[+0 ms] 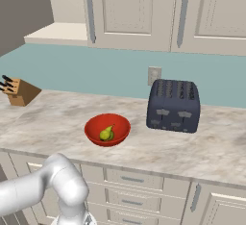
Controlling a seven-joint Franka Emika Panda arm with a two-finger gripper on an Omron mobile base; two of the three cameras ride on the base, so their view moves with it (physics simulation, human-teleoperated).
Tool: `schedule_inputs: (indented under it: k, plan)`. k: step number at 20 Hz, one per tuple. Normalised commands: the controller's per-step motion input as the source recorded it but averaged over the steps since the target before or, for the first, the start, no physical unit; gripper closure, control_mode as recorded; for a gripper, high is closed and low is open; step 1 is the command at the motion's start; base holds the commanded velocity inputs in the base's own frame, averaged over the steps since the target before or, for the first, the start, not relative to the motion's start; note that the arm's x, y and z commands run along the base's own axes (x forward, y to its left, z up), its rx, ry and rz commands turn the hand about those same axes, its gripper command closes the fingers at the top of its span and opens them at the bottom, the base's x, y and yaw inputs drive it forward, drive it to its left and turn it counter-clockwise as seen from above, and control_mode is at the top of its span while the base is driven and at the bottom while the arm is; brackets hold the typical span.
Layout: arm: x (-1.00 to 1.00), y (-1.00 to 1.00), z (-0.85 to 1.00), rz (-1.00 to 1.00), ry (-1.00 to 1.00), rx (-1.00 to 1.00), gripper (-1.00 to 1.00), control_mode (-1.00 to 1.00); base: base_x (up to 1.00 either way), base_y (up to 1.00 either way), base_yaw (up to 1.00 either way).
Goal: Open the cabinet. Pick the pear and mango from the cabinet and place them into the bowl. Then close the cabinet.
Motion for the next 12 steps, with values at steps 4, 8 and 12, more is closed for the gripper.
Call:
schedule_inputs:
  k: [4, 8, 12]
  plan:
    - [0.08, -0.01, 0.00, -0.05, 0.00, -0.02, -1.00, -1.00, 0.00, 0.00, 0.00]
    - [0.05, -0.16, 0.00, -0.01, 0.00, -0.01, -1.00, -1.00, 0.00, 0.00, 0.00]
    - [0.04, -0.31, 0.00, 0.00, 0.00, -0.02, -1.00, -1.00, 0.00, 0.00, 0.00]
